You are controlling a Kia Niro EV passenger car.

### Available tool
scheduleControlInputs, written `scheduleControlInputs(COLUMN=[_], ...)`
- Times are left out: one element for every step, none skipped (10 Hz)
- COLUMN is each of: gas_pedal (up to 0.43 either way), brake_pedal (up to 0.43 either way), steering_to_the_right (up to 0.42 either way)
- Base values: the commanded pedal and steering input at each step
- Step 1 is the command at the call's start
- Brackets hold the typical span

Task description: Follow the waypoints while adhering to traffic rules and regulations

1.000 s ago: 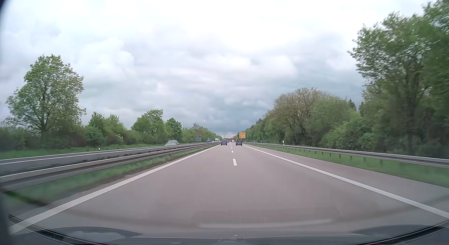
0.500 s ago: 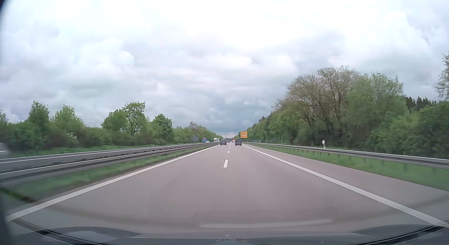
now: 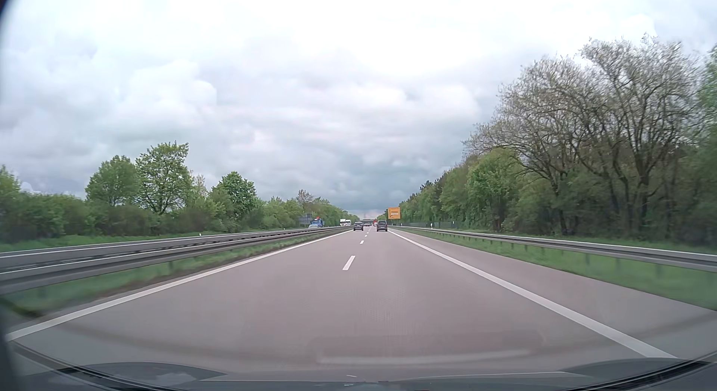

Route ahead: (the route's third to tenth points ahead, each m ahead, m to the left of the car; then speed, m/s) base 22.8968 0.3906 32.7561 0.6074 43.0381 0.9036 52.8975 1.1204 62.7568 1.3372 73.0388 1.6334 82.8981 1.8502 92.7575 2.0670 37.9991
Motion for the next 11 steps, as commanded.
scheduleControlInputs(gas_pedal=[0.138,0.11,0.098,0.067,0.039,0.008,0.0,0.0,0.0,0.0,0.0], brake_pedal=[0.012,0.012,0.012,0.012,0.012,0.012,0.012,0.012,0.012,0.012,0.012], steering_to_the_right=[-0.005,-0.005,-0.003,-0.003,-0.002,-0.002,-0.002,-0.002,-0.002,-0.002,-0.002])
